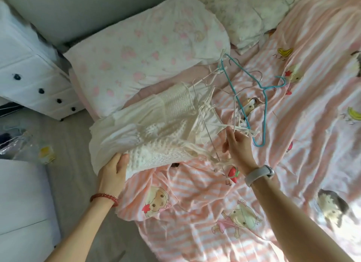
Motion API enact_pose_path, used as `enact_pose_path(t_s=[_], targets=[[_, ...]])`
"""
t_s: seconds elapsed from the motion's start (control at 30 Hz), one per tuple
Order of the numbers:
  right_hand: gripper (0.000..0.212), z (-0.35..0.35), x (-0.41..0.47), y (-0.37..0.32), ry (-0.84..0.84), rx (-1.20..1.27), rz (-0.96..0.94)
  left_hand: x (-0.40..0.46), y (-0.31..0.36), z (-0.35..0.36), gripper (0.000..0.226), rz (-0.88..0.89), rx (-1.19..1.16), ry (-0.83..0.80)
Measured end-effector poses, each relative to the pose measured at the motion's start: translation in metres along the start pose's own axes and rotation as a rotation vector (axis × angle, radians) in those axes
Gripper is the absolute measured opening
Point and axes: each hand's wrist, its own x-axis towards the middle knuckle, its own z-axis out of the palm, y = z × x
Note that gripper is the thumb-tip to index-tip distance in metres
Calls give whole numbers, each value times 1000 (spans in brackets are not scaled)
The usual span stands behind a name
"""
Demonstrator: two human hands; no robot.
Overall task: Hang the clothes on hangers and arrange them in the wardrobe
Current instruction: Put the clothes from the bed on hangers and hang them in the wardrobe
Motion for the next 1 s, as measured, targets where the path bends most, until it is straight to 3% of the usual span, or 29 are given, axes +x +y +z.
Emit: enact_pose_path(t_s=[0.13,0.23,0.4,0.6,0.8,0.83,0.93,1.0], targets=[[45,5,-48,-6,-29,-292,-89,-48,-3,-30,31,-16,-81,59],[33,14,-103,0,-7,-445,-205,-96,-8,-45,42,-11,-153,109],[21,18,-202,13,8,-483,-422,-186,-21,-70,41,-7,-196,182],[21,21,-310,38,-202,-490,-499,-312,-64,-99,23,-89,-238,199],[23,7,-405,70,-507,-788,-555,-445,-106,-118,15,-257,-277,234],[21,5,-420,71,-550,-848,-594,-466,-111,-119,15,-301,-293,242],[20,6,-456,70,-660,-955,-967,-521,-125,-120,27,-403,-312,294],[29,15,-477,66,-896,-1034,-1040,-556,-130,-122,37,-491,-324,334]])
